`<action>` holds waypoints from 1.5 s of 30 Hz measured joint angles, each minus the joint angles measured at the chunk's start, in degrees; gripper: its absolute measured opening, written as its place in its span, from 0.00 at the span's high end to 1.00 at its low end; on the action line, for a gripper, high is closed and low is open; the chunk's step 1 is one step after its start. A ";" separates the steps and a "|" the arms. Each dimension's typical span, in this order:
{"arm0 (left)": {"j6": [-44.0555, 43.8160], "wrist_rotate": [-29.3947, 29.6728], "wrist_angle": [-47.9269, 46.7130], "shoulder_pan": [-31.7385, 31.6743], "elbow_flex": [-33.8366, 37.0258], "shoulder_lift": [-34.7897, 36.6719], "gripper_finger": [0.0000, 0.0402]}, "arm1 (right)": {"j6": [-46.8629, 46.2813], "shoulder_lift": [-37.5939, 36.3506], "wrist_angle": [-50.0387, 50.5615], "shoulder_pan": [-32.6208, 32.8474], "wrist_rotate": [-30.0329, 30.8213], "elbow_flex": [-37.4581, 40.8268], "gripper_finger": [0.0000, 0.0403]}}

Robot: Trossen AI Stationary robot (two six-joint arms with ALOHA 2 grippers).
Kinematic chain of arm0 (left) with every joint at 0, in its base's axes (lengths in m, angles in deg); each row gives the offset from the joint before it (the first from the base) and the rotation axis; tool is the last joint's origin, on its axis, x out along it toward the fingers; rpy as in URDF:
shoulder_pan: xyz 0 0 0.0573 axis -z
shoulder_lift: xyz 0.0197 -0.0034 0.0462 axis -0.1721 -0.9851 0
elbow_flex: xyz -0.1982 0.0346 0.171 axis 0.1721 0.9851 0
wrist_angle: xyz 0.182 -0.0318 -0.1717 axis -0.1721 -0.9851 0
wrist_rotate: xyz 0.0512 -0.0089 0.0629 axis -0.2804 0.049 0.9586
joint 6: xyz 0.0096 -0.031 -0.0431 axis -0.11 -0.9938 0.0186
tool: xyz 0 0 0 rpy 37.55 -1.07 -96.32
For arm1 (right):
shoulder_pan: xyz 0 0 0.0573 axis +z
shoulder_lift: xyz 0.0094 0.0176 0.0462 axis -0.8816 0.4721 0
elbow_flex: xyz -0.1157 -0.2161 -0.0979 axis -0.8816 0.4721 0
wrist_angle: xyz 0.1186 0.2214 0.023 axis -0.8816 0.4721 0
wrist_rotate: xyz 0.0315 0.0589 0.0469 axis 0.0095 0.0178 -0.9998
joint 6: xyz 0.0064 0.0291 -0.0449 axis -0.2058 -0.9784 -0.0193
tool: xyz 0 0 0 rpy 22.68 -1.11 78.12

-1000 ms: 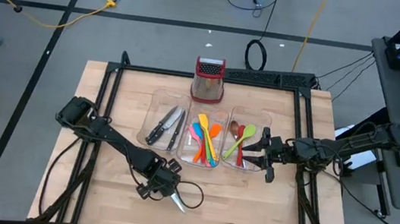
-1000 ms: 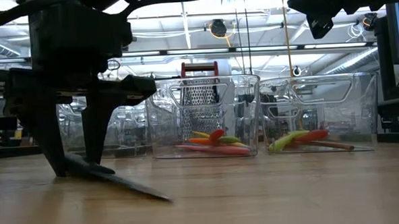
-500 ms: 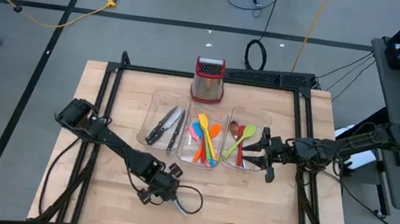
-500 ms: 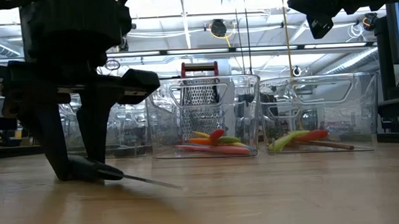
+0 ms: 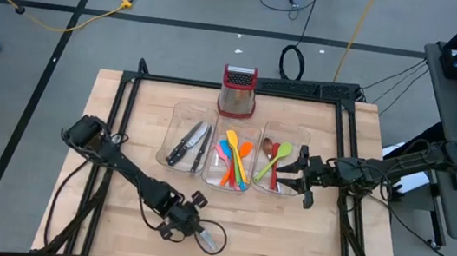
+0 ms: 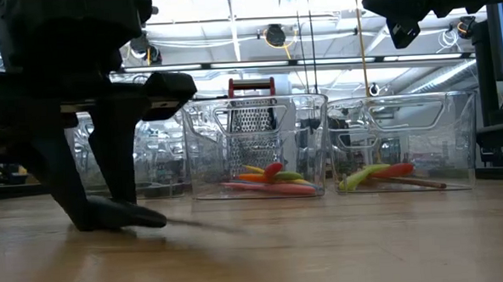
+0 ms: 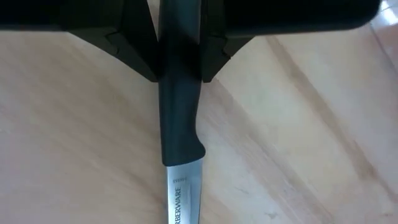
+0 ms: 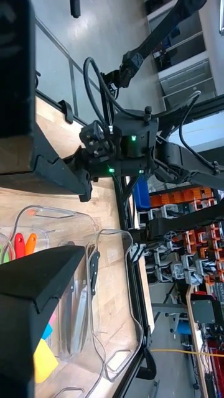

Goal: Pick & Place Kitchen Items
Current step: Put the black knife into the left transparent bin, then put the slice knife into the left transparent bin

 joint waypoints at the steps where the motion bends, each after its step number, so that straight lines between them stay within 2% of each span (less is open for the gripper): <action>1: 0.02 1.15 -0.40 0.04 0.12 0.63 0.81 | 0.01 0.00 -0.01 0.02 -0.01 0.00 0.67; 5: -0.46 5.06 0.05 0.17 0.07 4.09 0.89 | 0.00 0.00 -0.02 0.01 -0.02 0.00 0.67; 12: -6.86 6.69 0.13 0.17 0.03 11.15 0.99 | 0.01 -0.02 0.00 0.02 -0.02 0.00 0.67; 17: -11.85 12.36 0.01 0.21 -0.06 14.95 0.99 | 0.20 -0.02 0.02 0.02 -0.02 0.00 0.67; 21: -12.70 9.59 0.20 0.21 -0.06 14.66 1.00 | 0.21 -0.02 0.07 0.02 -0.09 0.00 0.67; 24: -16.08 7.23 0.19 0.29 -0.06 13.51 0.96 | 0.29 -0.02 0.07 0.00 -0.20 0.00 0.67; 29: -21.00 6.94 0.85 0.03 -0.08 10.75 0.90 | 0.45 -0.02 0.06 0.02 -0.13 0.00 0.67; 33: -19.76 4.55 3.48 -0.28 -0.10 7.12 0.82 | 0.45 -0.02 0.03 0.01 -0.13 0.00 0.67; 38: -16.44 4.27 3.12 -0.29 -0.13 3.34 0.67 | 0.15 -0.02 0.00 0.02 -0.11 0.00 0.67; 45: -15.92 4.97 0.99 -0.62 -0.13 2.32 0.50 | 0.19 -0.02 -0.39 0.00 -0.08 -0.02 0.67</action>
